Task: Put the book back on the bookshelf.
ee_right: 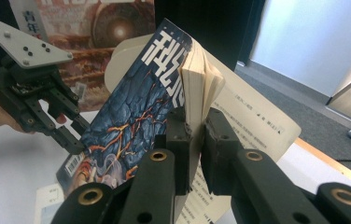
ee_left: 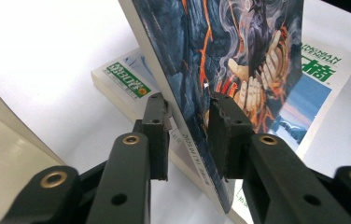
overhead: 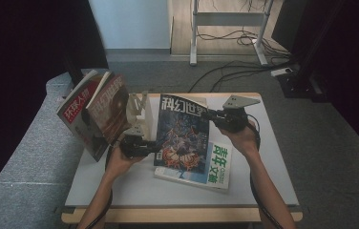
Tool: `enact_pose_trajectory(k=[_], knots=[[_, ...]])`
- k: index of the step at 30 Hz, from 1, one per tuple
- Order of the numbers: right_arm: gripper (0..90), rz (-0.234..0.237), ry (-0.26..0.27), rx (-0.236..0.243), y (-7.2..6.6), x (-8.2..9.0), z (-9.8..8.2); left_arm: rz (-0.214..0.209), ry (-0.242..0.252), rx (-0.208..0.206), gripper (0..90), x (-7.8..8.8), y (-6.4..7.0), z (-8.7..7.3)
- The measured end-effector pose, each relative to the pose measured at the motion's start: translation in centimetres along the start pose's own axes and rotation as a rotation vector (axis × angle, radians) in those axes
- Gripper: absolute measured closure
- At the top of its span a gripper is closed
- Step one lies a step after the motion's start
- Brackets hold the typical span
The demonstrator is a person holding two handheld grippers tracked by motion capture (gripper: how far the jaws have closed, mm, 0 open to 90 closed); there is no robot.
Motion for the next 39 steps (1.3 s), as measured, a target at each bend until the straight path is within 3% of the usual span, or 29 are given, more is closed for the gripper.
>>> enact_pose_trajectory(k=[12, 21, 28, 33, 39], knots=[[80.4, 0.023, 0.026, -0.017, -0.3, 0.5, 0.6, -0.016, 0.035, -0.042, 77.3, 0.7, 0.7, -0.3], [80.1, 0.021, 0.020, -0.037, -0.3, 0.7, 0.5, 0.018, 0.039, -0.074, 78.2, 0.9, 1.1, -0.4], [81.0, 0.028, 0.046, -0.045, -0.4, 1.1, 1.0, 0.072, 0.093, -0.069, 81.4, 1.3, 0.5, 0.1], [81.0, 0.038, 0.051, -0.033, -0.8, 1.2, 1.2, 0.055, 0.107, -0.072, 81.6, 1.4, 0.6, -0.2], [80.9, 0.049, 0.056, -0.015, -1.4, 1.4, 1.4, 0.053, 0.112, -0.132, 79.6, 1.7, 1.2, -0.9]])
Point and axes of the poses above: each handheld gripper's, and its own axes: x roughly backward along the jaws, z roughly out of its top, y roughly to its right, the point moved 8 cm from there along -x, roughly forward along the jaws, and after that the axes turned 12 degrees about -y, right-handed, at the moved point
